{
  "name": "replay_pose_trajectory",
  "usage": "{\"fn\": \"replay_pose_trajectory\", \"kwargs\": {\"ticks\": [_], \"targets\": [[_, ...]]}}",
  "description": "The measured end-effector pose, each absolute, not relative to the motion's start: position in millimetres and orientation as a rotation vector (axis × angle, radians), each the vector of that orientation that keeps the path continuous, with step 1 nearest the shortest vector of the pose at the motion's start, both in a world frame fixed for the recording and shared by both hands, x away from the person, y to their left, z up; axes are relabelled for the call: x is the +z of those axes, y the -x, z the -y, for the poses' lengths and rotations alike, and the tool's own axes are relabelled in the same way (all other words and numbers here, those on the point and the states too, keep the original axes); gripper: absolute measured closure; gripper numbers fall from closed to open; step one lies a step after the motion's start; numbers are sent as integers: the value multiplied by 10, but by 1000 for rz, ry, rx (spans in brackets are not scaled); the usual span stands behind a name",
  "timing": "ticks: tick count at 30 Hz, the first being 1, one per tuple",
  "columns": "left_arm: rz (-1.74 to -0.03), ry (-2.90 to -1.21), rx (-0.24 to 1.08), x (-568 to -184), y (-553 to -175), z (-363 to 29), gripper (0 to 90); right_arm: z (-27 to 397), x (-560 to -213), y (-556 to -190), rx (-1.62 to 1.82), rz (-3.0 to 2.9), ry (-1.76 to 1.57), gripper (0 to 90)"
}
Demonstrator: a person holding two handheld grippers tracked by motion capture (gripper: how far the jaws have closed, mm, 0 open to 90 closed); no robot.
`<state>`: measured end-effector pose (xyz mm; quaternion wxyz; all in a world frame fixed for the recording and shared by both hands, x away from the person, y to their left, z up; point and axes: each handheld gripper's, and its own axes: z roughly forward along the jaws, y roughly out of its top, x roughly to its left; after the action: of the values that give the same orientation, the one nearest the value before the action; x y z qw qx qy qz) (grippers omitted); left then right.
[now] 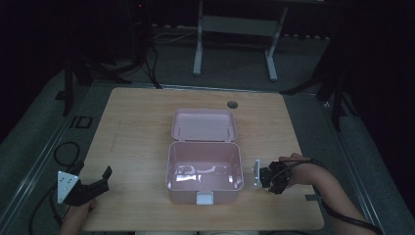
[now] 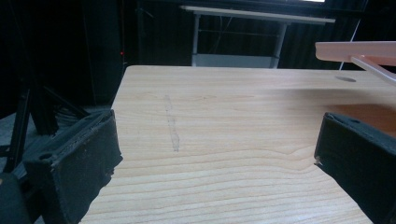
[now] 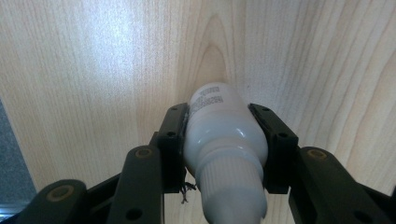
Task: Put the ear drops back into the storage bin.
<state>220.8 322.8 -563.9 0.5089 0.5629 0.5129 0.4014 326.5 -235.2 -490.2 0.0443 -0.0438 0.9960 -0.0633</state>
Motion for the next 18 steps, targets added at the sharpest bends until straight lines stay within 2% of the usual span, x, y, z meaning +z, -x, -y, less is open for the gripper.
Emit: {"fn": "replay_pose_trajectory", "kwargs": {"ticks": [18], "targets": [[-1238,-1355,968,-5639,-2208,-3228,4,2266,-4552,-3229,-145,-3050,100,595]]}}
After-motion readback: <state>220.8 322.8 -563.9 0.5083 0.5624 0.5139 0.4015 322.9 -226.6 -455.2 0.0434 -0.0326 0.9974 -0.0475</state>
